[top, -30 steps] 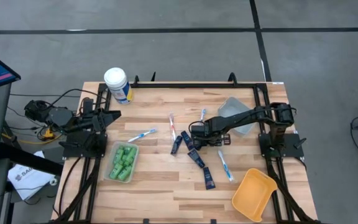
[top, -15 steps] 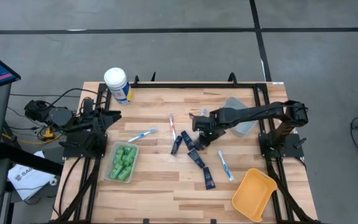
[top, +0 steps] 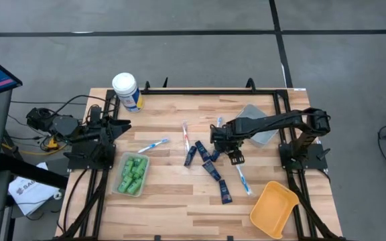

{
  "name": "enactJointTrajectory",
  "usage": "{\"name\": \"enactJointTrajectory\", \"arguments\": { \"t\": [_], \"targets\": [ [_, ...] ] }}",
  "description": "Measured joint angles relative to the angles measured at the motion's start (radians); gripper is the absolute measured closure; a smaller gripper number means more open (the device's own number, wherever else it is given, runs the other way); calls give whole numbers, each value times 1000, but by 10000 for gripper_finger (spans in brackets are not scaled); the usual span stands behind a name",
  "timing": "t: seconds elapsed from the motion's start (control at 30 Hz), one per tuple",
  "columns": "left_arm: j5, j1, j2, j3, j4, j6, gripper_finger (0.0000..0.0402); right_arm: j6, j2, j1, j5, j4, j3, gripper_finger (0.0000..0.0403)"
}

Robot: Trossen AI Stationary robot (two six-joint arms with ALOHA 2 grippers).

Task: Pick & Place Travel size toiletries
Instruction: Put the blue shave cream tube into the gray bin

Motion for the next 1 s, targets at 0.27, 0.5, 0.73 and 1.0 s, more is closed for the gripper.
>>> {"name": "enactJointTrajectory", "arguments": {
  "t": [0.27, 0.5, 0.73, 1.0],
  "targets": [
    [-1, 0, 0, 0, 0, 0, 170, -41, 0, -29, 0, 139, -76, 148],
    [-3, 0, 0, 0, 0, 0, 170, -79, 0, -33, -1, 237, -129, 148],
    [-3, 0, 0, 0, 0, 0, 170, -93, 0, -40, -14, 280, -168, 148],
    [-3, 0, 0, 0, 0, 0, 170, -67, 84, -53, -25, 266, -161, 150]
  ]
}}
